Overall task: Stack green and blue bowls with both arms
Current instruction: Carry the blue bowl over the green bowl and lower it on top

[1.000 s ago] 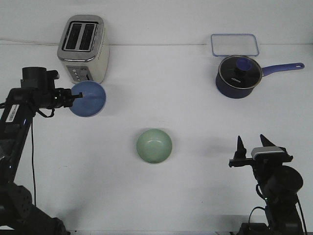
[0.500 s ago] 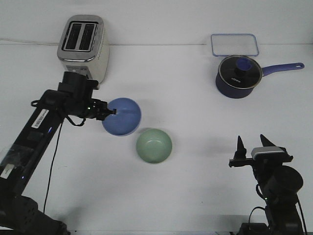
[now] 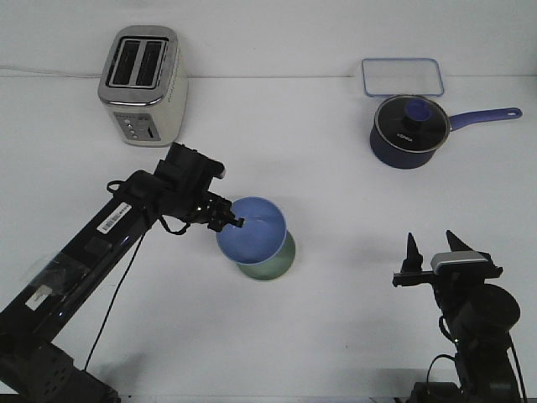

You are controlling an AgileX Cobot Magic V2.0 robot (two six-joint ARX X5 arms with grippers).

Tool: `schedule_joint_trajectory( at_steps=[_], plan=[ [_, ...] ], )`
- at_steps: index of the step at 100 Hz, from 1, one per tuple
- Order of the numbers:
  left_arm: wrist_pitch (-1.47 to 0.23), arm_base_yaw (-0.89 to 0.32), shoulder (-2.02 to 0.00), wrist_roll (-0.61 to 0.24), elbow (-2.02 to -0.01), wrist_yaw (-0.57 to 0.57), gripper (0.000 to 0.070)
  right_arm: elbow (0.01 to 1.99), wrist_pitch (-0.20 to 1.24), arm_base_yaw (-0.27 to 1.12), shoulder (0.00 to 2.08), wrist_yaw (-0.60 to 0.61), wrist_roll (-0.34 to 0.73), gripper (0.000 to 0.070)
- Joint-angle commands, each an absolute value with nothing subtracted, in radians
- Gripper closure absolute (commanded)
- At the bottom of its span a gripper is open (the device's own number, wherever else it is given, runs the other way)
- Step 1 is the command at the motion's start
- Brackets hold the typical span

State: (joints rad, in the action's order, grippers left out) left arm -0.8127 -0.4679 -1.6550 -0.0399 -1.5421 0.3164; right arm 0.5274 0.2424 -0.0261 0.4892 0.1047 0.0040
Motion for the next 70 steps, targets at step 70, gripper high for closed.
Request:
schedule_joint_trajectory(
  at_steps=[70],
  plan=[
    [-0.791, -0.558, -1.774, -0.062, -1.555, 0.285, 0.0684, 0.529, 0.232, -0.025, 0.492, 0.104, 0.011, 0.0209]
  ],
)
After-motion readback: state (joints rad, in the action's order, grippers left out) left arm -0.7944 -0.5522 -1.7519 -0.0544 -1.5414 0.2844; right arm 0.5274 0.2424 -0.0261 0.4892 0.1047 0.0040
